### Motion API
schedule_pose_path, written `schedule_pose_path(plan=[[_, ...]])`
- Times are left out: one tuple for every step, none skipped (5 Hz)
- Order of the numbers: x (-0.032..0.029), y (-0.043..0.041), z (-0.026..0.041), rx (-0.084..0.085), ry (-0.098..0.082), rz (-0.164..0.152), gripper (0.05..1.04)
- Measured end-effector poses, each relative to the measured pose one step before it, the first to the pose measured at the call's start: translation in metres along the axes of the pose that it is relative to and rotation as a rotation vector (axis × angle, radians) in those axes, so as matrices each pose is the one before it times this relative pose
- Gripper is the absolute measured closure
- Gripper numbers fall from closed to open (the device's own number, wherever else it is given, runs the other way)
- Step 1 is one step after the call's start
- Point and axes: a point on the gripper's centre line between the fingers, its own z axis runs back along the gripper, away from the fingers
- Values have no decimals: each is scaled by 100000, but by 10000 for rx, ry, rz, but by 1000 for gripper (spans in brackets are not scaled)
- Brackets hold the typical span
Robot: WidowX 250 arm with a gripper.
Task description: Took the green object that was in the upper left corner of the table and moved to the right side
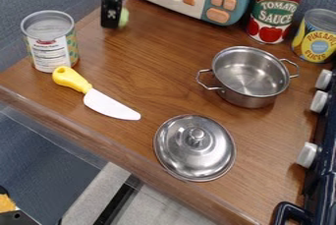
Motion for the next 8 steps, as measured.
schedule_pose_path(plan=[[1290,1371,4124,-649,291,665,543],[-976,3019,3503,-364,335,-231,543],[-2084,4074,2536,-280,466,-819,543],[-2159,3776,1593,-348,445,-993,543],[-3346,3416,316,-133,308,-1469,543],[-4198,2620,-247,-135,316,-1679,543],[-2594,1306,-1998,301,-84,-1047,543],[-2194,1045,-1655,181,74,-757,543]])
